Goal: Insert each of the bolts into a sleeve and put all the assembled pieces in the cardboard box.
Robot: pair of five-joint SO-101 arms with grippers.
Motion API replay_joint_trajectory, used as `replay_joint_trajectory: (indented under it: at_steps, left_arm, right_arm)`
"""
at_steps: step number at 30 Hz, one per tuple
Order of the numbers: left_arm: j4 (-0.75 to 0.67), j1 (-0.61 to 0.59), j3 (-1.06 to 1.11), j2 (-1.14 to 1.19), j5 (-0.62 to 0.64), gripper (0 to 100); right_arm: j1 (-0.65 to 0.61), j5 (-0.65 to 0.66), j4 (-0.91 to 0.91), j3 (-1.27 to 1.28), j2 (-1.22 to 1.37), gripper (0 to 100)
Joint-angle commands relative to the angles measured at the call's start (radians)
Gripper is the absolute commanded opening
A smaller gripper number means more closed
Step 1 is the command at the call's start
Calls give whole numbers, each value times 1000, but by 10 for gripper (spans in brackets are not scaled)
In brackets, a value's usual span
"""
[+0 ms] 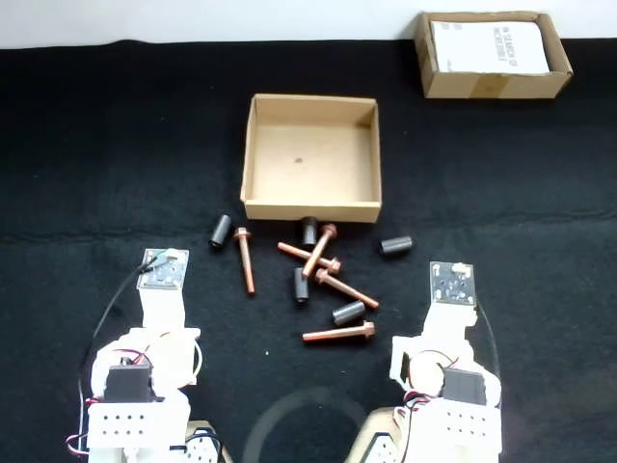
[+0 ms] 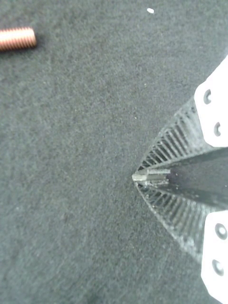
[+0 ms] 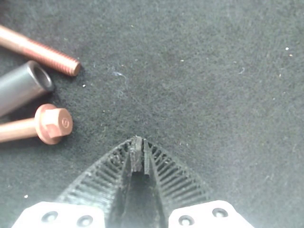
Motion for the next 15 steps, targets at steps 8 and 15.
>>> replay_joint_trajectory:
  at_steps: [8,15]
  left_arm:
    - [5,35,-13,7,-2,10]
    - [5,45,-13,7,-2,12]
  right_arm:
    - [19,8,13,47,-1,8]
    - [19,8,13,47,-1,8]
